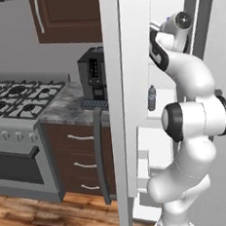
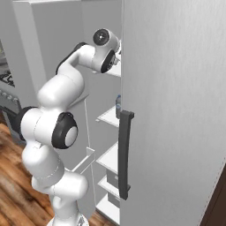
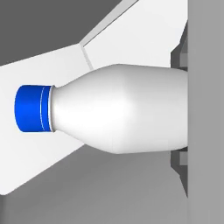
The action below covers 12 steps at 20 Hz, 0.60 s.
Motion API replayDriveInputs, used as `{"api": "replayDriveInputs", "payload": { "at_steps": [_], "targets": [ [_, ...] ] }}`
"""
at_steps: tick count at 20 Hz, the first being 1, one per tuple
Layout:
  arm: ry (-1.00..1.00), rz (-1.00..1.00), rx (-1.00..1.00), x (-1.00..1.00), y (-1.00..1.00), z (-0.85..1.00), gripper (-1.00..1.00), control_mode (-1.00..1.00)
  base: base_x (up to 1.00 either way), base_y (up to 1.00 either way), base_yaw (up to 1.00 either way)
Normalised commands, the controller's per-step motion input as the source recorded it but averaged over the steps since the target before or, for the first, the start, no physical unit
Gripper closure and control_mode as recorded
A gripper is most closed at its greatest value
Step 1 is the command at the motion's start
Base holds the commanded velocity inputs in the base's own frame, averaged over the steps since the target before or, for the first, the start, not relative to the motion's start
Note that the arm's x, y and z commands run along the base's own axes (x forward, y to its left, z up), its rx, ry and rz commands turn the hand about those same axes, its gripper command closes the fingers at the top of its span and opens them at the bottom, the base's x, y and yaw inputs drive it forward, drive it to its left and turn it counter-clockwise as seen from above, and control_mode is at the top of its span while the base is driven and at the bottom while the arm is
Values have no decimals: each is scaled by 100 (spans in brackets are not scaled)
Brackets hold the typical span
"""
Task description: Take the bottled waters from the counter and place them in the freezer to freeze. Close the freezer door after placing the bottles.
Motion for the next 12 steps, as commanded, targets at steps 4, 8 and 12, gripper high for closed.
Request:
{"api": "replayDriveInputs", "payload": {
  "at_steps": [4,8,12],
  "targets": [
    [0,2,-10,18,-4,-7,100,-100,0,0,0],
    [0,3,-4,11,-13,-6,100,-100,0,0,0],
    [0,4,-6,0,-4,-17,100,-100,0,0,0]
  ]
}}
